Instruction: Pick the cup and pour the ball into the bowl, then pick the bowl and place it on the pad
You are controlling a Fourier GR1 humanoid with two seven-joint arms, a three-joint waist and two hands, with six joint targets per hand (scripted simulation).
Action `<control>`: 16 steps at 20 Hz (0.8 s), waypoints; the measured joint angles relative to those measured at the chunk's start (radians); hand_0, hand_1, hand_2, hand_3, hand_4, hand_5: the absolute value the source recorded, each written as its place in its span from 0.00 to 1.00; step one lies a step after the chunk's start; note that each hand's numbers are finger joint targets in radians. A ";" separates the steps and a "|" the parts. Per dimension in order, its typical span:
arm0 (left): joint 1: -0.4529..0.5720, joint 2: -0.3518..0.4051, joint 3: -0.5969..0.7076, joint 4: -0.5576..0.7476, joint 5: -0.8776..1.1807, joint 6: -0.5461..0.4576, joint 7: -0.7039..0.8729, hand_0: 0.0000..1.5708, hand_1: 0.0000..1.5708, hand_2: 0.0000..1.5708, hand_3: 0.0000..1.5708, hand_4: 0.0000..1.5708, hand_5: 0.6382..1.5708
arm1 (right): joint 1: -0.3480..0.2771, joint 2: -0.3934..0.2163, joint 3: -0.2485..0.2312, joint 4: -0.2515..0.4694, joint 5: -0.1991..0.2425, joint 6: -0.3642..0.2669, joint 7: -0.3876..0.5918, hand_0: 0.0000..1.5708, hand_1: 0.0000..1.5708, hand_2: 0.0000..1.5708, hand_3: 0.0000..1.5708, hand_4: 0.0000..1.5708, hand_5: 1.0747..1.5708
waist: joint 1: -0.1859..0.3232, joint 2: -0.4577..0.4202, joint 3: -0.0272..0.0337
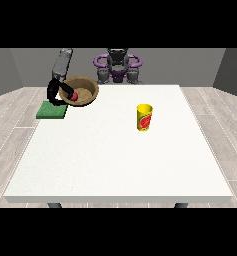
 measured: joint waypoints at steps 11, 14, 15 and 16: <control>0.020 -0.017 -0.012 -0.092 0.007 0.054 0.006 0.00 0.00 0.00 0.00 0.00 0.96 | 0.039 -0.181 -0.121 0.143 -0.055 0.164 -0.201 1.00 1.00 1.00 0.71 0.83 0.93 | -0.009 0.040 0.0015; 0.018 -0.011 -0.012 -0.122 0.016 0.057 0.013 0.00 0.00 0.00 0.00 0.10 0.96 | 0.024 -0.229 -0.164 0.197 -0.083 0.208 -0.234 1.00 1.00 1.00 0.55 0.82 0.94 | 0.010 0.068 0.0018; 0.017 -0.009 -0.013 -0.129 0.017 0.060 0.017 0.00 0.00 0.00 0.00 0.13 0.96 | 0.017 -0.241 -0.172 0.212 -0.087 0.222 -0.240 1.00 1.00 1.00 0.50 0.82 0.96 | 0.013 0.073 0.0018; 0.012 0.008 -0.007 -0.131 0.023 0.054 0.023 0.00 0.00 0.00 0.00 0.10 0.96 | 0.018 -0.254 -0.182 0.225 -0.093 0.235 -0.260 1.00 1.00 1.00 0.45 0.82 0.96 | 0.014 0.089 0.0017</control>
